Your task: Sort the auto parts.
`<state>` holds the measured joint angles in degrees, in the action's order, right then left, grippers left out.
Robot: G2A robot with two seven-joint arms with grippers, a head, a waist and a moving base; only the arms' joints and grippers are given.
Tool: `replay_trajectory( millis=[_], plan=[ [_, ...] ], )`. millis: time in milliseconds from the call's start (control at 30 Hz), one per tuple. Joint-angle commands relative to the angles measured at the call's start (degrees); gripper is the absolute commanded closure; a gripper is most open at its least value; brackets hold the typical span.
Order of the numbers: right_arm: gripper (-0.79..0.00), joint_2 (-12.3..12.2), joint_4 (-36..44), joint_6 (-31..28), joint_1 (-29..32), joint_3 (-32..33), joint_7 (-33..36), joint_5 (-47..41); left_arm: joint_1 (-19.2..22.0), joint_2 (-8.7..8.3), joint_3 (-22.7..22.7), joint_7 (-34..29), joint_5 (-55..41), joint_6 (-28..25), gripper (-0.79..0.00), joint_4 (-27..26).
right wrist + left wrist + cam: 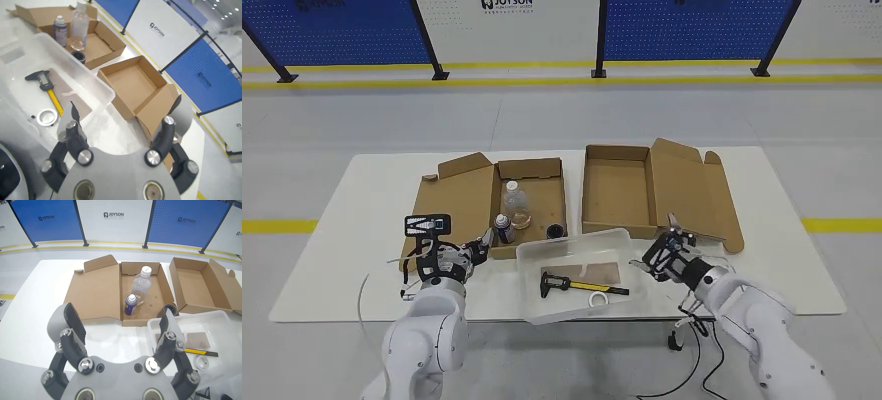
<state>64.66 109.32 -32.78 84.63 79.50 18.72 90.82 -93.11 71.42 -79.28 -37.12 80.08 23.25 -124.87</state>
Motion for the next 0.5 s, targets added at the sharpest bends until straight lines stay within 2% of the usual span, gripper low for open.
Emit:
replay_trajectory(
  millis=[0, 200, 467],
  plan=[
    [-0.785, -0.1, -0.7, -4.8, -1.9, -1.9, 3.2, 0.6, 0.0, 0.0, 0.0, 0.0, 0.0, 0.0, -0.785, 0.0],
    [-0.785, 0.0, -2.4, -12.3, -4.9, -5.3, 11.2, -4.3, 0.0, 0.0, 0.0, 0.0, 0.0, 0.0, -0.785, 0.0],
    [-0.785, 0.0, -3.8, -14.9, -6.6, -7.8, 20.4, -11.8, 0.0, 0.0, 0.0, 0.0, 0.0, 0.0, -0.785, 0.0]
  ],
)
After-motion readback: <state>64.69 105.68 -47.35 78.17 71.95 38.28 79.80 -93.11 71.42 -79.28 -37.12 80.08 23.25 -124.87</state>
